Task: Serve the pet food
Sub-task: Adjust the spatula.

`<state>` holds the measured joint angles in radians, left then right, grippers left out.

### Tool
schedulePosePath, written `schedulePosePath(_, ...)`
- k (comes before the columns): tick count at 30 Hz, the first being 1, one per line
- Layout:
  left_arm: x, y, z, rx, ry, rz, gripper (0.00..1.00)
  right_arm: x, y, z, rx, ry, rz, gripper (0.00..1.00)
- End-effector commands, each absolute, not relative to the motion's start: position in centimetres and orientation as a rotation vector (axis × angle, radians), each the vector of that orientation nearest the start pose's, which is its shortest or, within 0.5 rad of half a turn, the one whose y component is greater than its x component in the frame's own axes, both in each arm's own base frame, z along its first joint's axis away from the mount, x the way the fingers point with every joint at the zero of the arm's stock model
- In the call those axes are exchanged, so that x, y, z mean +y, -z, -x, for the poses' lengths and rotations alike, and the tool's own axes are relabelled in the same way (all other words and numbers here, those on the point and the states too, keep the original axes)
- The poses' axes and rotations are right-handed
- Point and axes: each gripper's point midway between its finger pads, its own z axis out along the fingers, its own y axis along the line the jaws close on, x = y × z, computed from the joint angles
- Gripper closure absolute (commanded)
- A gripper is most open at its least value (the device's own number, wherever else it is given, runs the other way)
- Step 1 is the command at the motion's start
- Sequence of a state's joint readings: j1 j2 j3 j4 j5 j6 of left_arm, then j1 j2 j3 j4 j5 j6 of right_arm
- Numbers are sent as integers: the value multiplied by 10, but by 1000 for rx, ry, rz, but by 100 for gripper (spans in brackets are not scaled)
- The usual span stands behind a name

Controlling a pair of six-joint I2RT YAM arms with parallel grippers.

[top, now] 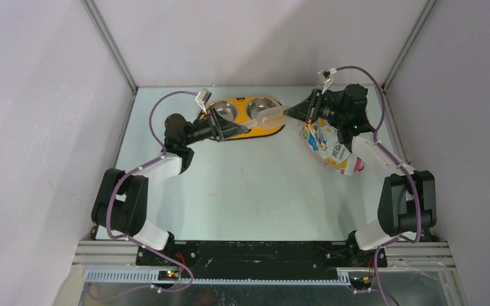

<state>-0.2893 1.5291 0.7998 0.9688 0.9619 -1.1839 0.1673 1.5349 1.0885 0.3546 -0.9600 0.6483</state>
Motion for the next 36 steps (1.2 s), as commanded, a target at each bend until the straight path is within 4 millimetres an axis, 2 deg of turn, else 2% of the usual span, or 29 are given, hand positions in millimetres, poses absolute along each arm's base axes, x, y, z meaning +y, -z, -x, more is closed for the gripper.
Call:
schedulePosePath(1, -264, -299, -309, 1641, 1731, -304, 88, 225, -279, -379, 1759, -1361, 382, 100)
schedulePosePath(3, -264, -298, -310, 1648, 1721, -304, 92, 223, -281, -379, 1754, -1361, 385, 92)
schedulePosePath(4, -264, -299, -310, 1649, 1718, -306, 97, 222, -282, -379, 1750, -1358, 386, 88)
schedulePosePath(6, -263, -298, -311, 1657, 1707, -310, 100, 220, -286, -378, 1740, -1354, 388, 76)
schedulePosePath(7, -263, -296, -311, 1665, 1698, -312, 100, 219, -288, -378, 1733, -1352, 390, 68)
schedulePosePath(11, -260, -294, -313, 1677, 1642, -329, 100, 212, -303, -374, 1693, -1316, 408, 46)
schedulePosePath(13, -256, -292, -314, 1685, 1598, -342, 100, 208, -313, -370, 1667, -1280, 424, 40)
schedulePosePath(18, -248, -293, -315, 1679, 1498, -387, 100, 198, -343, -357, 1592, -1169, 482, 37)
schedulePosePath(21, -242, -300, -314, 1658, 1437, -429, 100, 191, -363, -344, 1544, -1108, 506, 36)
schedulePosePath(22, -240, -296, -313, 1674, 1399, -450, 100, 188, -371, -344, 1522, -1072, 517, 36)
schedulePosePath(23, -238, -302, -316, 1664, 1358, -463, 100, 184, -378, -337, 1518, -1046, 517, 36)
schedulePosePath(24, -234, -292, -314, 1713, 1300, -485, 100, 177, -382, -340, 1528, -974, 501, 35)
schedulePosePath(25, -231, -298, -318, 1705, 1242, -499, 100, 172, -393, -338, 1498, -897, 521, 35)
schedulePosePath(26, -227, -290, -316, 1734, 1177, -545, 100, 160, -397, -343, 1526, -813, 464, 35)
schedulePosePath(27, -223, -297, -320, 1730, 1121, -551, 100, 152, -404, -342, 1506, -725, 474, 35)
schedulePosePath(28, -216, -291, -319, 1763, 1058, -571, 100, 135, -408, -350, 1533, -615, 398, 34)
schedulePosePath(31, -209, -299, -311, 1740, 972, -658, 100, 85, -425, -361, 1521, -283, 295, 34)
schedulePosePath(33, -204, -296, -302, 1768, 948, -683, 100, 60, -425, -365, 1542, -127, 257, 33)
schedulePosePath(36, -201, -290, -295, 1792, 948, -704, 100, 31, -406, -374, 1630, 25, 211, 32)
